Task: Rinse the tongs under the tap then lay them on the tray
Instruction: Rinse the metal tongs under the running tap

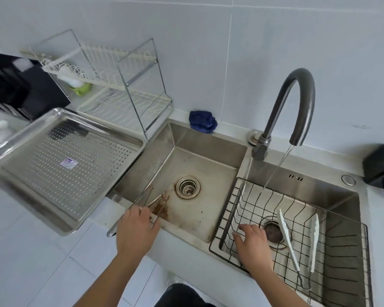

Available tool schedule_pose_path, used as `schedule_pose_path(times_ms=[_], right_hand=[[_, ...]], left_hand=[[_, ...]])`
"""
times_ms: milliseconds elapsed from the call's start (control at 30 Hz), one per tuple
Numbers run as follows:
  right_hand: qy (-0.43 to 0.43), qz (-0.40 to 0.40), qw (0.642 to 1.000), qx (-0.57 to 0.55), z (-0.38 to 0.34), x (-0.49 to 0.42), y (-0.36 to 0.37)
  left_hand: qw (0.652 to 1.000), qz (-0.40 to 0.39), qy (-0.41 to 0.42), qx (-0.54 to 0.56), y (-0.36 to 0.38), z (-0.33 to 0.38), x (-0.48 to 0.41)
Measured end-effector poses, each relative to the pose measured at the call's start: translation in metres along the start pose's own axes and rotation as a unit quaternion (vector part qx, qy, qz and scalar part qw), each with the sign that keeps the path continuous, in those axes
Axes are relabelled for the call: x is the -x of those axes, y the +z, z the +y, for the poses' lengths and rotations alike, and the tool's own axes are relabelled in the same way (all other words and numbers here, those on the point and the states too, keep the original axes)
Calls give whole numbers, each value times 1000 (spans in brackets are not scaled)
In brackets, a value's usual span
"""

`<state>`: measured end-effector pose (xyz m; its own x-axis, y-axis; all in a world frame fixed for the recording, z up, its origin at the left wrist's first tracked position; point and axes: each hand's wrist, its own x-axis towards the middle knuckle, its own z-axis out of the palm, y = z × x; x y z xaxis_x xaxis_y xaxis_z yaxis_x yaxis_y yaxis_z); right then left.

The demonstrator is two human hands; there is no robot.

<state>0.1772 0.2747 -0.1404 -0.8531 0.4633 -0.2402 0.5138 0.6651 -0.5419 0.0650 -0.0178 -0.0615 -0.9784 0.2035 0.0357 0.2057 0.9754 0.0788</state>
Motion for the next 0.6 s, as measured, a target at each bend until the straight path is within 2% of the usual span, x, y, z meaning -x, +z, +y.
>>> schedule_pose_path(times_ms=[333,467,600], right_hand=[[5,-18,999,-26,0,-1,-3],[10,-26,999,-18,-3,0,-7],[13,-33,999,-6,-4,0,-9]], left_hand=[[999,-24,-27,9,5,2,9],[1000,-12,-18,11,6,1,10],[999,39,-2,28,7,-4,13]])
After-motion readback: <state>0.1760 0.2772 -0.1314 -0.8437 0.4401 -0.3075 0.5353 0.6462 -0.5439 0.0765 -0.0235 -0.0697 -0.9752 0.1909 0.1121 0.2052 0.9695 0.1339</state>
